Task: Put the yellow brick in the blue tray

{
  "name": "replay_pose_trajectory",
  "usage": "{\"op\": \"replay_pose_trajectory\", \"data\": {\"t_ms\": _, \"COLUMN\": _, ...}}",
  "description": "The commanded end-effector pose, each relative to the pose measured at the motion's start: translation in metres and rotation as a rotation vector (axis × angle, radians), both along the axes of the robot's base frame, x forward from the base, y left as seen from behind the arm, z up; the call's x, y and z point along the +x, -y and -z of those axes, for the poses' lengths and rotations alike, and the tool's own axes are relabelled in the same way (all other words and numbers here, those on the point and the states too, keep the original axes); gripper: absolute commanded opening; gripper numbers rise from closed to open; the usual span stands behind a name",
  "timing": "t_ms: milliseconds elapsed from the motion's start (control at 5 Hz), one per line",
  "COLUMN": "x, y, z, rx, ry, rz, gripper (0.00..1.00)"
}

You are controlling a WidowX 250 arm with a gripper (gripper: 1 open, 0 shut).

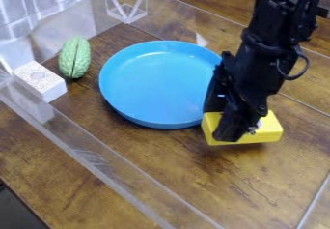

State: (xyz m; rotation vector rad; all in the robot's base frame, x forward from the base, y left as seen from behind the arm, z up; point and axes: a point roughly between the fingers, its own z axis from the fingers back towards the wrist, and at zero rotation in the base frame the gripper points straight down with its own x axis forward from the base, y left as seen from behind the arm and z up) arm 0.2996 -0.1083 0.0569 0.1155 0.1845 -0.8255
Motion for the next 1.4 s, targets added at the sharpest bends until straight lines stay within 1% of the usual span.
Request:
{"op": "replay_pose_trajectory", "data": {"t_ms": 0, "x": 0.012, "y": 0.0, "z": -0.039, "rx": -0.035, "ry": 0.114, "rz": 0.001, "gripper": 0.0}}
{"op": "replay_pose_trajectory", "data": {"t_ms": 200, "x": 0.011, "y": -0.001, "z": -0.044, "rx": -0.028, "ry": 0.121, "rz": 0.009, "gripper": 0.0}}
{"op": "replay_pose_trajectory", "data": {"t_ms": 400, "x": 0.011, "y": -0.002, "z": -0.051, "rx": -0.017, "ry": 0.131, "rz": 0.017, "gripper": 0.0}}
{"op": "replay_pose_trajectory", "data": {"t_ms": 800, "x": 0.011, "y": -0.006, "z": -0.071, "rx": 0.006, "ry": 0.157, "rz": 0.036, "gripper": 0.0}}
{"op": "replay_pose_trajectory", "data": {"t_ms": 1200, "x": 0.011, "y": -0.015, "z": -0.09, "rx": 0.037, "ry": 0.18, "rz": 0.031, "gripper": 0.0}}
